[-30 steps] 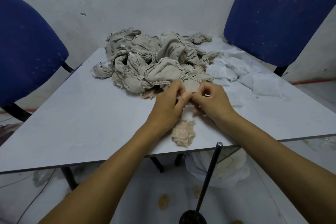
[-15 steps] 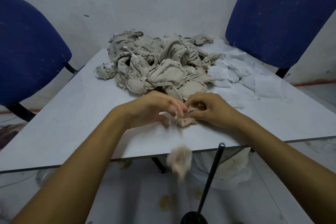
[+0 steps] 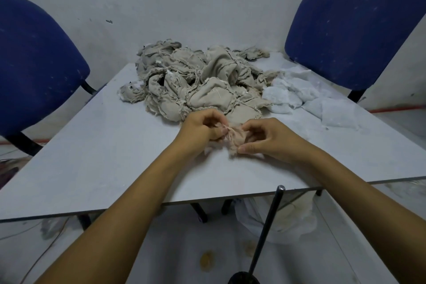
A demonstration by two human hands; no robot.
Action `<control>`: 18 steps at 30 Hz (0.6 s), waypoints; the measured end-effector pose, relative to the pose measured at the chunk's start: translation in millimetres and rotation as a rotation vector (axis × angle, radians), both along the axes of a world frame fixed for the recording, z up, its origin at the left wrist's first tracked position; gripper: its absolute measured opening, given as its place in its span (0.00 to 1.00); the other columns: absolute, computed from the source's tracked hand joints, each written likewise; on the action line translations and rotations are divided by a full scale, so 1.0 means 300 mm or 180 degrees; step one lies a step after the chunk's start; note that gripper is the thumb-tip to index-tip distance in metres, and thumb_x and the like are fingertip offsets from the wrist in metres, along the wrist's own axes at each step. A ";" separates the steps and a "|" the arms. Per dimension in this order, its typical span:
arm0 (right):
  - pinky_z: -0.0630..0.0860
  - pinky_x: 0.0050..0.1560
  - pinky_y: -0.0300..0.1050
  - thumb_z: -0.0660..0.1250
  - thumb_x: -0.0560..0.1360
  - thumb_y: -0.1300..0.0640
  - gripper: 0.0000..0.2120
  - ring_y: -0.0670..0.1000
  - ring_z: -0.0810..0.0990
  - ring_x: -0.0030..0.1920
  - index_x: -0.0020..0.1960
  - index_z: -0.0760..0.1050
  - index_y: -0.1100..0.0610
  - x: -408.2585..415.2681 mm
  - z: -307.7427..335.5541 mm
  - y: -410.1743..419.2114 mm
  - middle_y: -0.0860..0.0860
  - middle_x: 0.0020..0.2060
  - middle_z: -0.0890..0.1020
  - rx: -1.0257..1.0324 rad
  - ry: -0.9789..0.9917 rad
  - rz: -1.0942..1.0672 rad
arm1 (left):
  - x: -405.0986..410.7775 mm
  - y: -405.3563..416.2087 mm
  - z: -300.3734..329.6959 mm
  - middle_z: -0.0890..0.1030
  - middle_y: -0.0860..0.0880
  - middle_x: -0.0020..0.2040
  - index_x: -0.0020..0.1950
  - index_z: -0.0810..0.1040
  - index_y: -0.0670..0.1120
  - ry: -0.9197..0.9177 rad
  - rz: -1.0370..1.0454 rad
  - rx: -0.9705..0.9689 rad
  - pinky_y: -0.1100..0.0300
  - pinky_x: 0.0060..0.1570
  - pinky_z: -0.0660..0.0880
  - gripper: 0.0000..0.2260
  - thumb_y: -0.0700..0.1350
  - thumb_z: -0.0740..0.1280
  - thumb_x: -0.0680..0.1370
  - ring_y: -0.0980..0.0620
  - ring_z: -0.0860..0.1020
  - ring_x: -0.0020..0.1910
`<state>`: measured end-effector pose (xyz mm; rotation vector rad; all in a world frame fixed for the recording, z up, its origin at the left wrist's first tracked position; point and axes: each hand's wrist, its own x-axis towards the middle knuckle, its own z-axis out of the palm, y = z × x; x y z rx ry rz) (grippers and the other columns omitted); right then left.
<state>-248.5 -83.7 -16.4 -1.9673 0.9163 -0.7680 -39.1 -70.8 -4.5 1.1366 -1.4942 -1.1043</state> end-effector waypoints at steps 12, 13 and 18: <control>0.74 0.30 0.45 0.69 0.76 0.66 0.08 0.50 0.76 0.29 0.42 0.74 0.57 0.011 -0.015 0.023 0.51 0.31 0.78 -0.0253 -0.0833 -0.0746 | -0.012 0.015 0.018 0.76 0.44 0.40 0.41 0.77 0.43 -0.0245 -0.0835 0.0263 0.57 0.41 0.73 0.04 0.41 0.69 0.68 0.47 0.75 0.40; 0.73 0.30 0.46 0.68 0.75 0.66 0.09 0.49 0.75 0.29 0.41 0.72 0.55 0.018 -0.018 0.027 0.51 0.31 0.77 -0.0445 -0.0716 -0.0904 | -0.028 0.019 0.014 0.77 0.45 0.37 0.41 0.76 0.44 -0.0196 -0.0739 0.0174 0.58 0.40 0.74 0.04 0.40 0.70 0.69 0.48 0.77 0.38; 0.71 0.35 0.48 0.67 0.75 0.64 0.12 0.49 0.70 0.33 0.41 0.68 0.50 0.027 -0.015 0.042 0.47 0.32 0.73 -0.0975 -0.0400 -0.1041 | -0.110 0.036 -0.006 0.72 0.47 0.31 0.37 0.68 0.45 -0.1347 0.0348 -0.1226 0.45 0.32 0.77 0.08 0.39 0.68 0.70 0.43 0.75 0.31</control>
